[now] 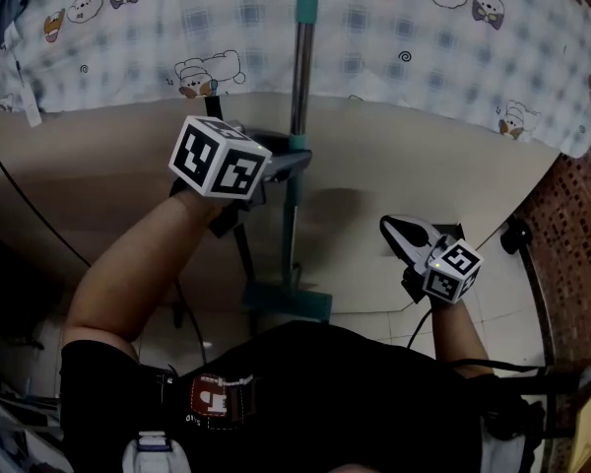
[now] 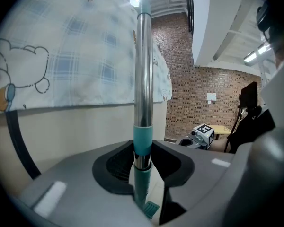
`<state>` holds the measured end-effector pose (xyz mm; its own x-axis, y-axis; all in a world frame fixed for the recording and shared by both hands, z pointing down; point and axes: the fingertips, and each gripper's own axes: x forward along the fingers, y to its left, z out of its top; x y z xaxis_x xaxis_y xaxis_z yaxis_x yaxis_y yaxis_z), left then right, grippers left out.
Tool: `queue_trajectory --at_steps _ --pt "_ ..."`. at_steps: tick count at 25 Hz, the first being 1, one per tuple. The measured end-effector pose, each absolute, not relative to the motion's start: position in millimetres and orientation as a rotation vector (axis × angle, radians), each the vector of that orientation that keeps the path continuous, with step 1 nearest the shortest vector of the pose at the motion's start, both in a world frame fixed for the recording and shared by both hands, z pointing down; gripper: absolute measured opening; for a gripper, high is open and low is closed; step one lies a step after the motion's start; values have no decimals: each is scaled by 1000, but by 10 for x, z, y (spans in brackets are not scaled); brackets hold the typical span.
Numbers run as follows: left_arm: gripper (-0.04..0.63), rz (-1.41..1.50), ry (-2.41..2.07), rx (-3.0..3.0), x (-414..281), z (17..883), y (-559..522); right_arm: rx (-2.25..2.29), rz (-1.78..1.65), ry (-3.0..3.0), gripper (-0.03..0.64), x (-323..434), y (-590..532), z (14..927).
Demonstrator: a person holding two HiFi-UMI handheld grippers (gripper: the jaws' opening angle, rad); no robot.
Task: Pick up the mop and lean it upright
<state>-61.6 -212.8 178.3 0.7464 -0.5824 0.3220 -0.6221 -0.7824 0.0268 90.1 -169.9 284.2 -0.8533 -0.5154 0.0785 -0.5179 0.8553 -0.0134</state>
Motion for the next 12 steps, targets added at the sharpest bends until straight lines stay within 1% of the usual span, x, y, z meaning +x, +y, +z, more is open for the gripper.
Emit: queue_trajectory --at_steps 12 --pt "114 512 -975 2720 -618 2516 -2151 775 152 -2932 14 805 -1667 3143"
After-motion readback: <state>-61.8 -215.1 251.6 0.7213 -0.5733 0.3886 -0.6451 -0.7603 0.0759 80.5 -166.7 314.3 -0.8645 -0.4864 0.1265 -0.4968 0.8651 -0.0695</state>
